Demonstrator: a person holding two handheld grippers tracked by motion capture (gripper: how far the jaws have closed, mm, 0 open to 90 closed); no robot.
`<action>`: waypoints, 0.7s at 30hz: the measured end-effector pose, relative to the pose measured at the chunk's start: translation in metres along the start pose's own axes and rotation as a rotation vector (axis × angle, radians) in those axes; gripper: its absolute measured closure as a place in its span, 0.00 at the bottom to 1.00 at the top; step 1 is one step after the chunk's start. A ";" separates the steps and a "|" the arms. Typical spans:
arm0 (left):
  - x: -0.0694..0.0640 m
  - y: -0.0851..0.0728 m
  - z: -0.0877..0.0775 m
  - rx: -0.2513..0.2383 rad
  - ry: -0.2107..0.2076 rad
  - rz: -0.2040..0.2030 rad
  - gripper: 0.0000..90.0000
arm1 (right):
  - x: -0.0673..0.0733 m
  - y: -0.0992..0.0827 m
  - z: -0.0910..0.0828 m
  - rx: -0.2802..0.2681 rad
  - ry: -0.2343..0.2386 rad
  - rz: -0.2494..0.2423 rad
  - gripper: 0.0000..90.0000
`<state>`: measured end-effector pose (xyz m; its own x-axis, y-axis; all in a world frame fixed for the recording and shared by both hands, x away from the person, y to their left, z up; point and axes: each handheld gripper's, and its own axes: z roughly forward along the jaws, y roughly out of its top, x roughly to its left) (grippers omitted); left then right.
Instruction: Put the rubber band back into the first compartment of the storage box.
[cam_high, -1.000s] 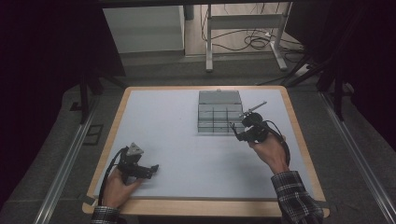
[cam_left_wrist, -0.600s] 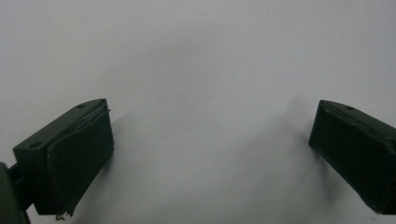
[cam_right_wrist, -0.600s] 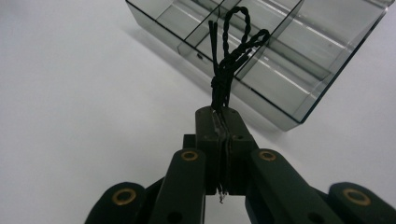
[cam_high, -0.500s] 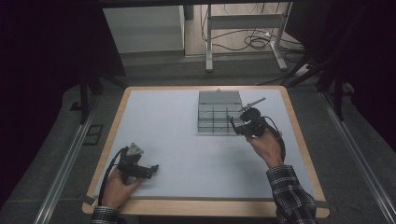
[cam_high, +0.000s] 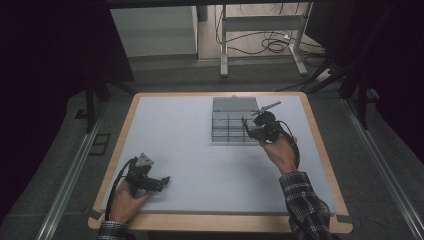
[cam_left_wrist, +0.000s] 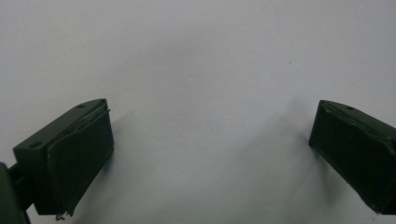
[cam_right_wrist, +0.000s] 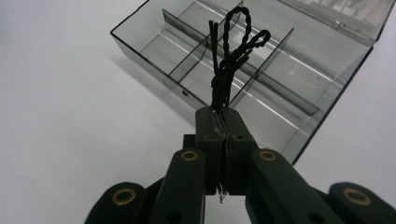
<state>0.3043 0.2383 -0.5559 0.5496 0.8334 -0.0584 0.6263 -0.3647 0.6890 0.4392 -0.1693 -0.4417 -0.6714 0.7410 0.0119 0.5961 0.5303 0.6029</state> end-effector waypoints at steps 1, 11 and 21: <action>0.000 0.000 0.000 0.000 0.000 0.000 0.00 | 0.000 0.002 0.001 -0.002 0.001 -0.003 0.96; 0.000 0.000 0.000 0.000 0.000 0.000 0.00 | 0.001 0.012 0.013 -0.032 -0.003 -0.013 0.96; 0.000 0.000 0.000 0.000 0.000 0.000 0.00 | 0.000 0.017 0.030 -0.050 -0.009 -0.018 0.96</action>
<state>0.3043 0.2383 -0.5559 0.5495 0.8335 -0.0585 0.6263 -0.3645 0.6891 0.4628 -0.1483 -0.4549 -0.6778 0.7352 -0.0067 0.5606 0.5226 0.6423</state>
